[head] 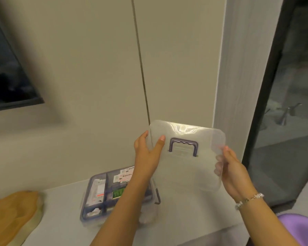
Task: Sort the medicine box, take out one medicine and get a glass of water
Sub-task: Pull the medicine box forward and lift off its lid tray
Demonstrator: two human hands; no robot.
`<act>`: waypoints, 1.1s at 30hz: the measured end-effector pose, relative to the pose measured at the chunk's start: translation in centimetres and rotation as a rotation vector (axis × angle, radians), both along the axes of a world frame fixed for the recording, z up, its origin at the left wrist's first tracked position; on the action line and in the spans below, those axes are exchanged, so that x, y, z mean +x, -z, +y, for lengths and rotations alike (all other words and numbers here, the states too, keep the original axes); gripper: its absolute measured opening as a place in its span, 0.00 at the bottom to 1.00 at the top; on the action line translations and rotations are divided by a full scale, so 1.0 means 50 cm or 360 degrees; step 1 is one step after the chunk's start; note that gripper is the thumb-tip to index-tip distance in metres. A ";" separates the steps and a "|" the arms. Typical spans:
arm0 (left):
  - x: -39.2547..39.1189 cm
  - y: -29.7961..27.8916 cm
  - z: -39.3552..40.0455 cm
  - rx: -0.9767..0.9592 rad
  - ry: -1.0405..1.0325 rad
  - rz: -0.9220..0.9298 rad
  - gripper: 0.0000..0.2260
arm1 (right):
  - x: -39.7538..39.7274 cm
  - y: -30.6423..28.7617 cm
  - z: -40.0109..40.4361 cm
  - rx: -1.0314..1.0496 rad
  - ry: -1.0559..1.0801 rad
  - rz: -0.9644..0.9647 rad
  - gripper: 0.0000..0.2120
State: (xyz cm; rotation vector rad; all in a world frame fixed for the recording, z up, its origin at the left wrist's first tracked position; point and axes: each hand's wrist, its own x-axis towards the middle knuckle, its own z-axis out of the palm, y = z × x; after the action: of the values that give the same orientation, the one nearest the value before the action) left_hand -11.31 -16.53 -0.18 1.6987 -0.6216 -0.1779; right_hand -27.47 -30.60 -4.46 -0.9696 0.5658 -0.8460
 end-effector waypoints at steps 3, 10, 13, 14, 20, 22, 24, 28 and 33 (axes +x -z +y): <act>-0.024 -0.003 -0.060 0.0064 0.0087 0.0104 0.35 | -0.029 0.007 -0.029 0.0029 0.0009 -0.0065 0.09; -0.048 0.023 -0.133 -0.0186 0.0340 0.1003 0.40 | -0.060 0.007 -0.061 -0.0608 -0.0191 0.0190 0.05; -0.066 0.067 -0.132 -0.0268 0.0517 0.1248 0.30 | -0.039 0.020 -0.050 -0.1019 -0.0271 0.0463 0.03; -0.071 0.082 -0.131 -0.0264 0.0575 0.1322 0.29 | -0.031 0.026 -0.048 -0.1140 -0.0285 0.0562 0.02; -0.065 0.177 -0.120 -0.0240 0.0581 0.1532 0.27 | -0.027 0.069 -0.061 -0.1449 -0.0514 0.1115 0.05; -0.066 0.215 -0.121 -0.0140 0.0529 0.1475 0.29 | -0.030 0.090 -0.068 -0.1471 -0.0582 0.1303 0.07; -0.079 0.245 -0.123 -0.0022 0.0431 0.1412 0.30 | -0.031 0.112 -0.075 -0.1450 -0.0665 0.1475 0.06; -0.106 0.298 -0.136 0.0226 0.0308 0.1115 0.29 | -0.030 0.157 -0.092 -0.1424 -0.0745 0.1772 0.10; -0.122 0.310 -0.159 0.0414 0.0392 0.0818 0.05 | -0.031 0.188 -0.121 -0.1349 -0.0687 0.1934 0.10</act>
State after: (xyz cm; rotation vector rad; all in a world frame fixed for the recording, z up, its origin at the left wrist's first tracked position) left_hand -17.42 -24.50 -15.67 1.7231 -0.4279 -0.8731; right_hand -29.01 -36.63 -13.88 -2.3154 0.9765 0.0397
